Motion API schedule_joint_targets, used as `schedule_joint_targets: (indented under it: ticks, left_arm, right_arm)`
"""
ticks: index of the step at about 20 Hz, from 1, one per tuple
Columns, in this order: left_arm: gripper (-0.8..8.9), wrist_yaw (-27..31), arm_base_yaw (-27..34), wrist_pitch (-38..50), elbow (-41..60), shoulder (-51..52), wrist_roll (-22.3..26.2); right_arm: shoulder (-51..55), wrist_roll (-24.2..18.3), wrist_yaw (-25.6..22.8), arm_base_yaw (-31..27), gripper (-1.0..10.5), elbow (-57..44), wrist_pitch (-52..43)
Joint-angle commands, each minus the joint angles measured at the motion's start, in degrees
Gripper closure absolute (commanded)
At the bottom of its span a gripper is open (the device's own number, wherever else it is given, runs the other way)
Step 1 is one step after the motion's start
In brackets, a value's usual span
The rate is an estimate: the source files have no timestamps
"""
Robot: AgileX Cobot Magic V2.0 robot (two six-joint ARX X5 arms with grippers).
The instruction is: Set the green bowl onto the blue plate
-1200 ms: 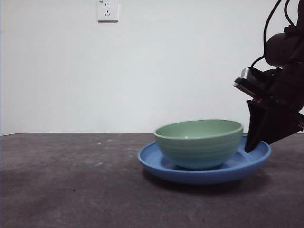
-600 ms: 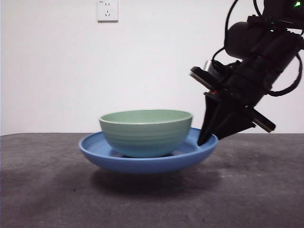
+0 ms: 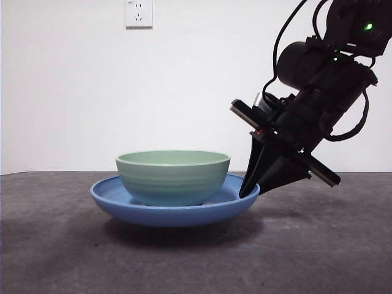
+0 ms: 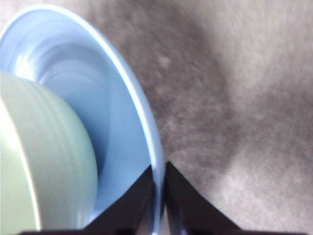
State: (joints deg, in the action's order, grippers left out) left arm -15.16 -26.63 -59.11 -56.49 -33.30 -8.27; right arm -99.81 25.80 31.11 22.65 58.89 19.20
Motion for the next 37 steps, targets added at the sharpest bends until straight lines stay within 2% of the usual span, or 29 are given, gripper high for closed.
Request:
schedule_joint_targets:
  ticks: [1, 5, 7, 9, 18, 20, 23, 28, 33, 37]
  left_arm:
    - [1.88, -0.3, -0.2, 0.4, -1.0, -0.2, 0.3]
    - [1.88, -0.3, -0.2, 0.4, -1.0, -0.2, 0.2]
    - [1.88, -0.3, -0.2, 0.4, -1.0, -0.2, 0.2]
    - [1.88, -0.3, -0.2, 0.4, -1.0, -0.2, 0.3]
    - [1.88, -0.3, -0.2, 0.4, -1.0, -0.2, 0.3]
    - [1.88, -0.3, -0.2, 0.4, -1.0, -0.2, 1.5]
    - [1.88, -0.3, -0.2, 0.4, -1.0, -0.2, 1.8]
    - [1.88, -0.3, -0.2, 0.4, -1.0, -0.2, 1.8]
    - [1.88, -0.3, -0.2, 0.4, -1.0, -0.2, 1.7]
    - [1.88, -0.3, -0.2, 0.4, -1.0, -0.2, 1.7]
  right_arm:
    - [-1.8, 0.7, 0.4, 0.5, 9.3, 1.2, -1.0]
    - [-2.1, 0.5, 0.3, 0.5, 9.2, 1.2, -1.2]
    - [-2.3, 0.5, 0.3, 0.5, 8.0, 1.2, -1.2]
    - [-2.4, 0.5, 0.3, 0.5, 7.4, 1.2, -1.1]
    - [1.4, -1.4, 0.3, -1.2, 7.3, 2.0, -0.1]
    - [4.7, -1.6, 0.3, -2.1, 7.3, 2.0, 1.2]
    - [11.8, -4.4, -0.2, -2.4, 7.3, 2.0, 5.1]
    - [28.7, -10.3, -5.2, -2.2, 7.3, 2.0, 17.6]
    - [45.5, -16.5, -7.6, -2.1, 5.8, 2.0, 34.1]
    - [54.5, -19.8, -10.7, -2.2, 5.3, 2.0, 43.0]
